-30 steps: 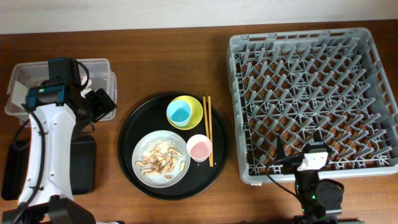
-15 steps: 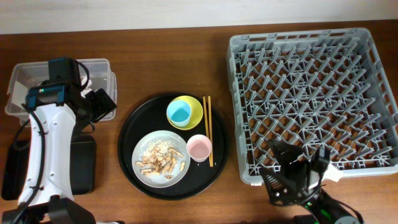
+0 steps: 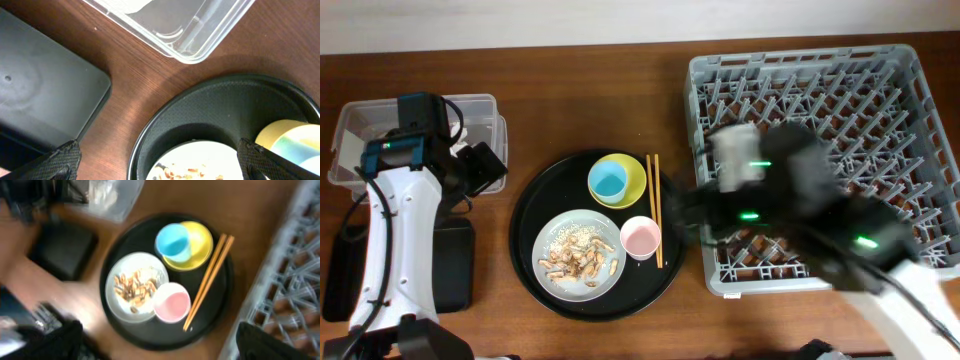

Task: Sort waste into correct bins and load items into the dishwasher rack
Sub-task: 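Reach the right gripper to the pink cup and grasp it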

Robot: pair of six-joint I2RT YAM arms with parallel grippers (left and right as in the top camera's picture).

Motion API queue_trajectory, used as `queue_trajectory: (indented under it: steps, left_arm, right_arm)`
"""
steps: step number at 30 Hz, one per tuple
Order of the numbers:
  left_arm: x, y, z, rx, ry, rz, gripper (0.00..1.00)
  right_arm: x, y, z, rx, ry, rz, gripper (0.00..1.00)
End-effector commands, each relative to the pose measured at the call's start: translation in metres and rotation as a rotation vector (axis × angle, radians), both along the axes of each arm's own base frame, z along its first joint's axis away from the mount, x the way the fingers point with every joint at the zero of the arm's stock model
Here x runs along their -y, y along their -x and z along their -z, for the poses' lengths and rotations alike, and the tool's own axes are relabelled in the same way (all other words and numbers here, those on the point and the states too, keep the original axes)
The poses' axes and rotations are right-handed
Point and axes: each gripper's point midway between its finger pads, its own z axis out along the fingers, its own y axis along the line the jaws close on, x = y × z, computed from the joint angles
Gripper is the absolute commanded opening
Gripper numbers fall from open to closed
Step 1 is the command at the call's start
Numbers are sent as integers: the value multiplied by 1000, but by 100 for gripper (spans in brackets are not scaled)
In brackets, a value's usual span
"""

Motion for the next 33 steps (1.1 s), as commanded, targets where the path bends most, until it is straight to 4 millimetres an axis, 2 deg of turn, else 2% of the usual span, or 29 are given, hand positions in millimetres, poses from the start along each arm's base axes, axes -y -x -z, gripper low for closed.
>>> queue_trajectory:
  steps: [1,2,3,4,6,9,11,16,20,23,25,27,29,31,32,33]
  left_arm:
    - [-1,-2,-8,26,1,-9,99]
    - [-1,-2,-8,26,1,-9,99]
    - [-1,-2,-8,26,1,-9,99]
    - [-1,-2,-8,26,1,-9,99]
    - [-1,-2,-8,26,1,-9,99]
    - [-1,-2,-8,26,1,-9,99]
    - [-1,-2,-8,26,1,-9,99]
    - [-1,-2,-8,26,1,-9,99]
    - [-1,-2,-8,26,1,-9,99]
    - [-1,-2,-8,26,1,-9,99]
    - [-1,-2,-8,26,1,-9,99]
    - [-1,-2,-8,26,1,-9,99]
    - [-1,-2,-8,26,1,-9,99]
    - [-1,-2,-8,26,1,-9,99]
    - [-1,-2,-8,26,1,-9,99]
    - [-1,-2,-8,26,1,-9,99]
  right_arm:
    - [-61,-9,27,84,307,-98,98]
    - [-75,-7,40,65,330,-131,98]
    - [-95,-6,65,29,374,-173,98]
    - [-103,-5,85,-4,413,-194,98]
    - [-125,5,141,-144,476,-275,98]
    - [-130,15,189,-283,534,-319,98]
    - [-128,17,210,-336,577,-308,79]
    - [-121,10,214,-342,593,-196,55]
    - [-108,10,232,-353,630,-130,50]
    - [-113,6,240,-344,596,-92,46]
    - [-107,0,249,-320,610,-39,43]
    - [-109,-1,254,-316,592,-20,36]
    - [-113,-4,250,-309,575,-18,29]
    - [-119,-6,236,-304,547,-24,6]
    - [-123,-7,227,-304,532,-27,4]
    - [-127,-9,208,-293,512,-28,4]
